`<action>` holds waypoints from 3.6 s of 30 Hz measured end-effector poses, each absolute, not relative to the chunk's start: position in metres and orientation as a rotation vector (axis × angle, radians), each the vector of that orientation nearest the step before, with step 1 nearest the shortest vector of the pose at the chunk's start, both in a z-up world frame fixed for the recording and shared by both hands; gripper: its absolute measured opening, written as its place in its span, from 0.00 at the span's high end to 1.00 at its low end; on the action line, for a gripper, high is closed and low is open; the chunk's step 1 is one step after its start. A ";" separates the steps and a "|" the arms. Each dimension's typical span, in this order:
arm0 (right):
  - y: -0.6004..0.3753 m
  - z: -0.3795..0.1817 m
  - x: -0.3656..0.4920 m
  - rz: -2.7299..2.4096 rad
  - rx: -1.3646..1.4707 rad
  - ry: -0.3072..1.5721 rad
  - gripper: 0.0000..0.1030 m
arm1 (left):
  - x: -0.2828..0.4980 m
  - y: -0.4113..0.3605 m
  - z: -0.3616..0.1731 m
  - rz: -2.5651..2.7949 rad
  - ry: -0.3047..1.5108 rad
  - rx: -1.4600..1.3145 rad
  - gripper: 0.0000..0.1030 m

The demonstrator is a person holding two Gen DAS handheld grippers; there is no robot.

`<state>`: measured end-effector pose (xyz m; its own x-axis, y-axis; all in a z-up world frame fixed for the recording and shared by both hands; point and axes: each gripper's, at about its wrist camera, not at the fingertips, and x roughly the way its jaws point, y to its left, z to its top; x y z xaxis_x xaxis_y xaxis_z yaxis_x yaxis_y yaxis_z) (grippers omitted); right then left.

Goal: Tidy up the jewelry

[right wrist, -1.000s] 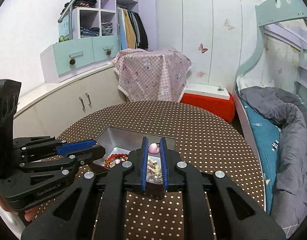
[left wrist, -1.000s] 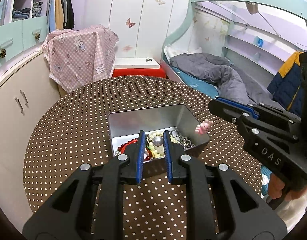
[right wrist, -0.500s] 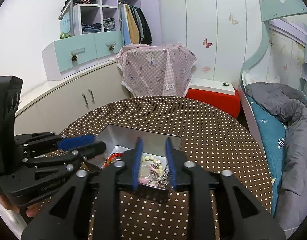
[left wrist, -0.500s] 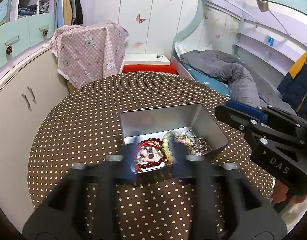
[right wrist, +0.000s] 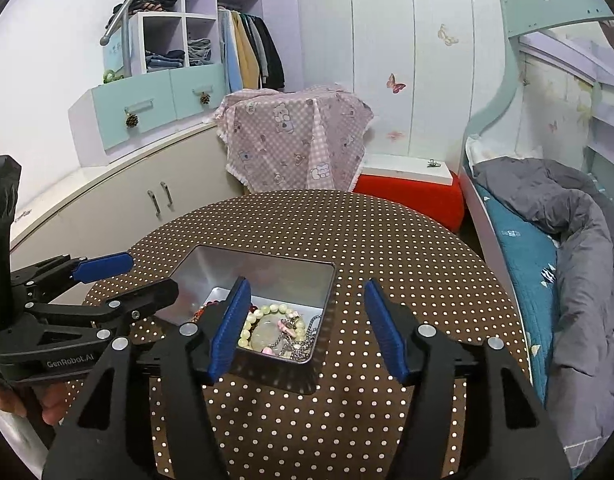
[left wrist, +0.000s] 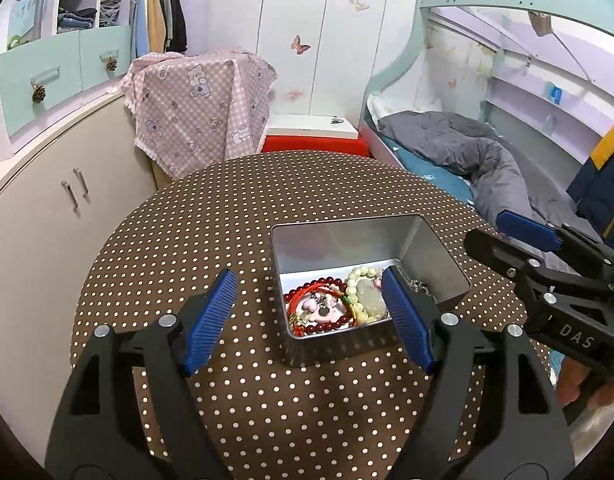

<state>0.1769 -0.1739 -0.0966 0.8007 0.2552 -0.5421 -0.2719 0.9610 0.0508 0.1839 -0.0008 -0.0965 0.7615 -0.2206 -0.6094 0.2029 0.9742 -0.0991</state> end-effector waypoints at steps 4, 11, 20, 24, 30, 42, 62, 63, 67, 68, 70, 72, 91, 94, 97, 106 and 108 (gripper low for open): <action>-0.176 -0.093 0.169 0.275 -0.027 0.565 0.40 | 0.178 0.001 -0.093 -0.216 0.667 -0.034 0.27; -0.177 -0.081 0.149 0.256 -0.029 0.521 0.27 | 0.158 0.001 -0.083 -0.188 0.639 -0.032 0.23; -0.179 -0.059 0.113 0.222 -0.030 0.439 0.12 | 0.120 -0.005 -0.057 -0.190 0.570 -0.022 0.19; -0.178 -0.048 0.096 0.216 -0.035 0.395 0.09 | 0.100 -0.011 -0.044 -0.166 0.526 0.000 0.17; -0.180 -0.035 0.073 0.202 -0.033 0.332 0.08 | 0.076 -0.013 -0.030 -0.159 0.478 -0.002 0.17; -0.181 -0.023 0.044 0.182 -0.026 0.258 0.08 | 0.044 -0.015 -0.011 -0.136 0.390 0.019 0.16; -0.183 -0.025 0.030 0.185 -0.026 0.239 0.08 | 0.028 -0.013 -0.009 -0.129 0.381 0.018 0.16; -0.183 -0.025 0.030 0.185 -0.025 0.240 0.08 | 0.028 -0.013 -0.008 -0.129 0.382 0.019 0.16; -0.183 -0.025 0.030 0.185 -0.023 0.242 0.08 | 0.028 -0.014 -0.007 -0.129 0.384 0.020 0.16; -0.183 -0.025 0.030 0.185 -0.022 0.242 0.08 | 0.028 -0.014 -0.007 -0.130 0.384 0.019 0.16; -0.183 -0.025 0.029 0.184 -0.022 0.243 0.08 | 0.028 -0.014 -0.007 -0.129 0.384 0.020 0.16; -0.184 -0.025 0.029 0.183 -0.022 0.243 0.08 | 0.028 -0.014 -0.007 -0.130 0.384 0.019 0.16; -0.184 -0.025 0.028 0.183 -0.021 0.242 0.08 | 0.027 -0.016 -0.007 -0.125 0.386 0.020 0.16; -0.185 -0.025 0.027 0.183 -0.021 0.244 0.08 | 0.026 -0.016 -0.008 -0.126 0.388 0.023 0.16; -0.185 -0.026 0.027 0.184 -0.016 0.246 0.08 | 0.027 -0.016 -0.008 -0.126 0.388 0.021 0.16; -0.186 -0.027 0.027 0.185 -0.011 0.250 0.08 | 0.029 -0.015 -0.009 -0.121 0.392 0.024 0.16; -0.186 -0.027 0.027 0.185 -0.010 0.250 0.08 | 0.029 -0.015 -0.010 -0.121 0.393 0.022 0.16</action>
